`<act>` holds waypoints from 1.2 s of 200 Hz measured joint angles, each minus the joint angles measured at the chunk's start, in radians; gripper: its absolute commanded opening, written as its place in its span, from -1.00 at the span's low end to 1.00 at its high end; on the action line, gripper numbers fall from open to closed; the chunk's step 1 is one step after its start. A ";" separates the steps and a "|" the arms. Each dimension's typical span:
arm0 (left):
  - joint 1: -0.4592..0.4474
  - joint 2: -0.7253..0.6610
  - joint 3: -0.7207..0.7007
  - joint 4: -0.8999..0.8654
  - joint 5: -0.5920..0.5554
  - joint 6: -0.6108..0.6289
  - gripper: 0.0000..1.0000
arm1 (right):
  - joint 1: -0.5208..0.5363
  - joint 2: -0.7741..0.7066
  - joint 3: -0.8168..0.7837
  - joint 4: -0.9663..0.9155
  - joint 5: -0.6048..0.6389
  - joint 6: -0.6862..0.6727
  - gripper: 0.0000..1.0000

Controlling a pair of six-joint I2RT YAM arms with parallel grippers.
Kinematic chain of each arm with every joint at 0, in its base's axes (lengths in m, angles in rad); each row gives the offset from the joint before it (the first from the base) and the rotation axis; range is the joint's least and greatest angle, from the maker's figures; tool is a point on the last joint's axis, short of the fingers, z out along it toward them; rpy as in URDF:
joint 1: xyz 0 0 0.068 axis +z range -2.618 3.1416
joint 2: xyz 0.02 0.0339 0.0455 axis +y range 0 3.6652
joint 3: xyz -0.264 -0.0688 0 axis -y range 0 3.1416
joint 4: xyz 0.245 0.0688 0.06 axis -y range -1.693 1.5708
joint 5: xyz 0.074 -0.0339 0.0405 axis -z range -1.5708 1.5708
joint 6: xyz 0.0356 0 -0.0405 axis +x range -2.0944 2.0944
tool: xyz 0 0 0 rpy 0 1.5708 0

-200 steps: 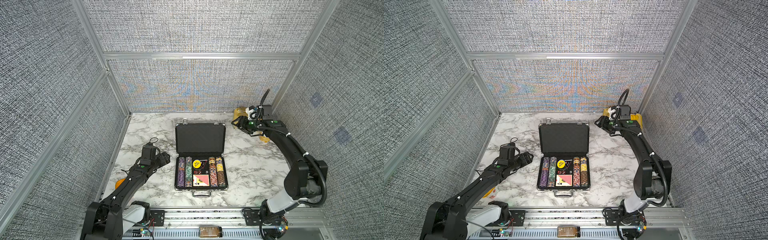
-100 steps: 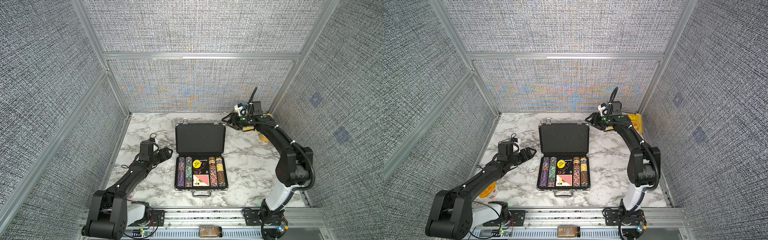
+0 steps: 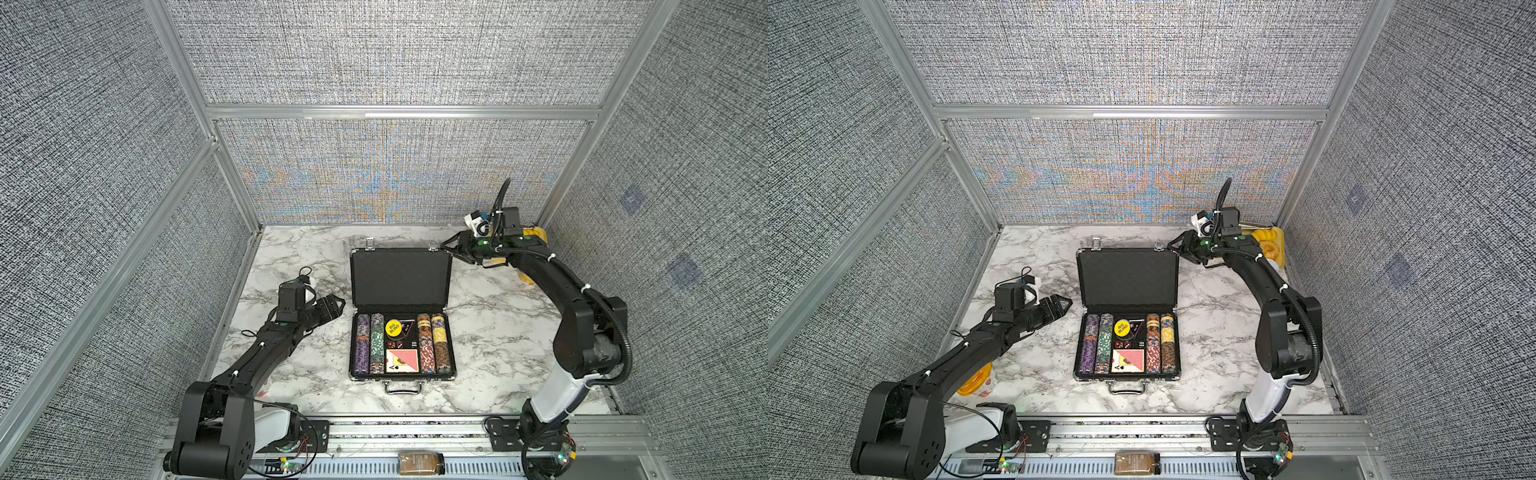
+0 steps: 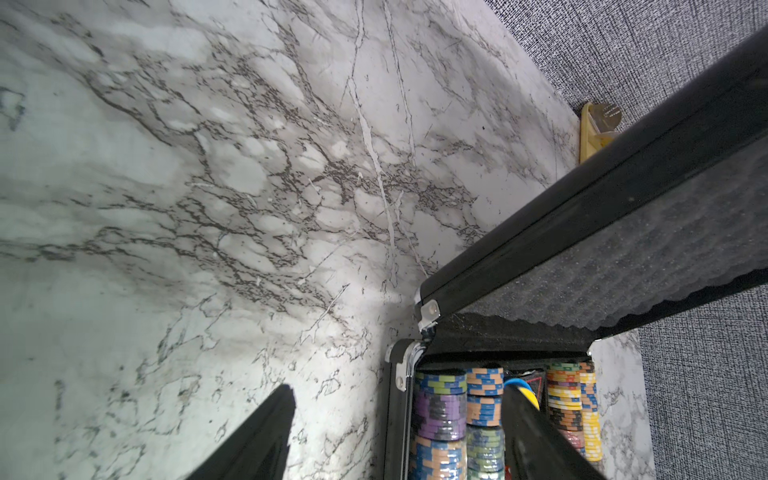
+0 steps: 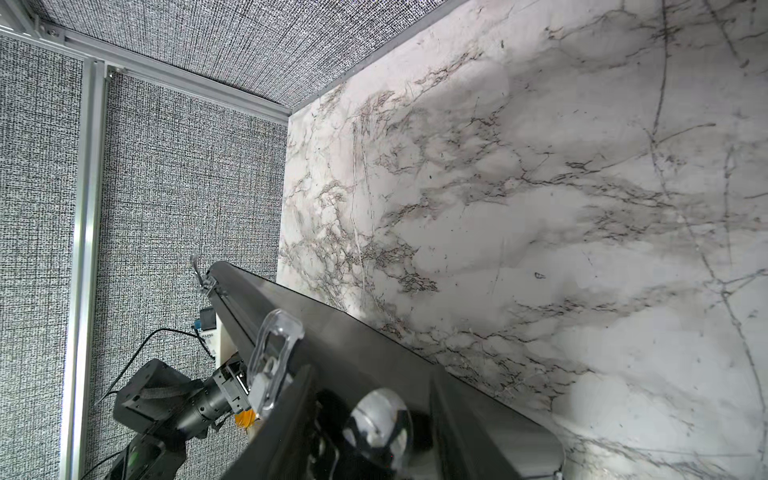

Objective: Close the poker set cases
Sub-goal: Close the lid of the poker set case.

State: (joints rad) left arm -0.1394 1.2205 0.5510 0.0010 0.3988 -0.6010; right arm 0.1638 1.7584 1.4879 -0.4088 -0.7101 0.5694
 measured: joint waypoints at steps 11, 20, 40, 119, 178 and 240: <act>0.003 0.000 0.002 0.000 0.000 0.002 0.58 | 0.002 -0.013 -0.012 0.004 0.001 0.000 -0.12; 0.005 0.000 0.003 0.000 0.000 0.003 0.57 | 0.005 -0.026 -0.025 0.011 0.006 0.000 -0.12; 0.010 -0.002 0.009 -0.003 0.000 0.007 0.58 | 0.012 -0.060 -0.058 0.025 0.018 -0.003 -0.12; 0.036 -0.016 0.023 -0.037 -0.004 0.029 0.57 | 0.032 -0.193 -0.195 0.079 0.035 0.000 -0.12; 0.050 -0.026 0.026 -0.050 -0.005 0.047 0.57 | 0.072 -0.257 -0.272 -0.045 0.000 0.001 -0.13; 0.055 -0.026 0.068 -0.130 0.005 0.064 0.57 | 0.078 -0.354 -0.332 -0.171 0.056 -0.043 -0.11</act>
State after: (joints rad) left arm -0.0845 1.1942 0.6189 -0.1295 0.4038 -0.5369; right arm 0.2420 1.4048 1.1564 -0.5793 -0.6537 0.5266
